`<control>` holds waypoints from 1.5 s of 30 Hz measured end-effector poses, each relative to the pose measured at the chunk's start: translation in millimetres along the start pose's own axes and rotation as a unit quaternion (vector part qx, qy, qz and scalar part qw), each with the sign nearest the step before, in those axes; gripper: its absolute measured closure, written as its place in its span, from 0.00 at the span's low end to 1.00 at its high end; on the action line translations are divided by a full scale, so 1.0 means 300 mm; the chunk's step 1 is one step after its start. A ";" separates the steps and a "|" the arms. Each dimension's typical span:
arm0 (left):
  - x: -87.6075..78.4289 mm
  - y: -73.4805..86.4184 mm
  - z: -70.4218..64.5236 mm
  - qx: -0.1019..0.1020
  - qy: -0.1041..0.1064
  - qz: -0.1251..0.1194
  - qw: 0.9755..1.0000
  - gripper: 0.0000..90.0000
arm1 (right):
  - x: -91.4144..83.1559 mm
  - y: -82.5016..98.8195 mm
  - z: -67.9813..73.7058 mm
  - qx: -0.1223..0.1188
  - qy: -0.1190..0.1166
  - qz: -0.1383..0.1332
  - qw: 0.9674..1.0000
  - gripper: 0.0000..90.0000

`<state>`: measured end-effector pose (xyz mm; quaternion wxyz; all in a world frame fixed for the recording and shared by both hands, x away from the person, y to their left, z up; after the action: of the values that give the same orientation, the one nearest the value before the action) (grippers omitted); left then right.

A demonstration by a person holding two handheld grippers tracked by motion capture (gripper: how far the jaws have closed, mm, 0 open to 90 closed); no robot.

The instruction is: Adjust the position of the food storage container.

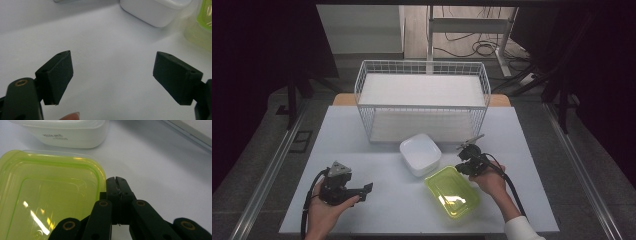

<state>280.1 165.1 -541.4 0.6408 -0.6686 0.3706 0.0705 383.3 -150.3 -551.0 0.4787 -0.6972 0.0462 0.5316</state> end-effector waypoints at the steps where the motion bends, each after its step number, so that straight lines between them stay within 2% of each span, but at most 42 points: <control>1: 0.003 0.000 -0.001 0.000 0.000 0.001 1.000 0.18 | 0.003 -0.002 0.005 -0.004 0.001 0.002 1.000 0.99; 11: 0.028 -0.006 -0.006 0.004 0.007 0.004 1.000 0.18 | 0.036 -0.033 0.082 -0.049 -0.009 0.006 0.999 0.99; 12: 0.032 -0.006 -0.008 0.006 0.008 0.005 1.000 0.18 | 0.042 -0.037 0.110 -0.061 -0.018 0.007 0.998 0.99; 14: 0.035 -0.006 -0.008 0.006 0.008 0.005 1.000 0.18 | 0.044 -0.039 0.119 -0.065 -0.021 0.006 0.998 0.99; 15: 0.038 -0.005 -0.009 0.006 0.010 0.007 1.000 0.18 | 0.052 -0.047 0.147 -0.076 -0.030 0.000 0.997 0.99; 17: 0.040 -0.005 -0.010 0.006 0.010 0.008 1.000 0.18 | 0.054 -0.050 0.155 -0.083 -0.033 -0.001 0.996 0.99; 18: 0.042 -0.003 -0.009 0.007 0.011 0.009 1.000 0.18 | 0.064 -0.054 0.178 -0.092 -0.038 -0.002 0.995 0.99; 23: 0.044 0.000 -0.009 0.004 0.011 0.011 1.000 0.18 | 0.076 -0.065 0.198 -0.103 -0.044 -0.008 0.994 0.99; 31: 0.045 0.004 -0.010 0.004 0.012 0.013 1.000 0.18 | 0.059 -0.064 0.188 -0.099 -0.045 -0.009 0.994 0.99; 35: 0.047 0.008 -0.013 0.006 0.014 0.016 1.000 0.18 | -0.015 -0.055 0.133 -0.069 -0.028 -0.024 0.997 0.99; 37: 0.048 0.009 -0.013 0.005 0.015 0.017 1.000 0.18 | -0.033 -0.049 0.122 -0.063 -0.024 -0.026 0.997 0.99; 38: 0.049 0.009 -0.012 0.004 0.014 0.017 1.000 0.18 | -0.073 -0.031 0.099 -0.054 -0.018 -0.032 0.998 0.99; 42: 0.050 0.005 -0.014 0.005 0.016 0.017 1.000 0.18 | -0.140 0.038 0.063 -0.035 -0.005 -0.028 0.999 0.99; 43: 0.050 0.005 -0.014 0.005 0.016 0.017 1.000 0.18 | -0.140 0.038 0.063 -0.035 -0.005 -0.028 0.999 0.99; 44: 0.052 0.004 -0.015 0.005 0.017 0.017 1.000 0.18 | -0.168 0.087 0.048 -0.021 0.003 -0.023 1.000 0.99; 45: 0.052 0.004 -0.015 0.005 0.017 0.017 1.000 0.18 | -0.168 0.087 0.048 -0.021 0.003 -0.023 1.000 0.99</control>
<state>288.7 154.9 -550.6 0.6367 -0.6600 0.3929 0.0682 336.8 -176.5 -527.3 0.4755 -0.7095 0.0203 0.5197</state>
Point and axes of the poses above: each handheld gripper's, and its own axes: x roughly forward along the jaws, y roughly out of its underside, z roughly to its left, the point moved 9 cm from there along x, roughly forward along the jaws, and after that the axes turned 11 degrees about -z, right-handed, at the moved point
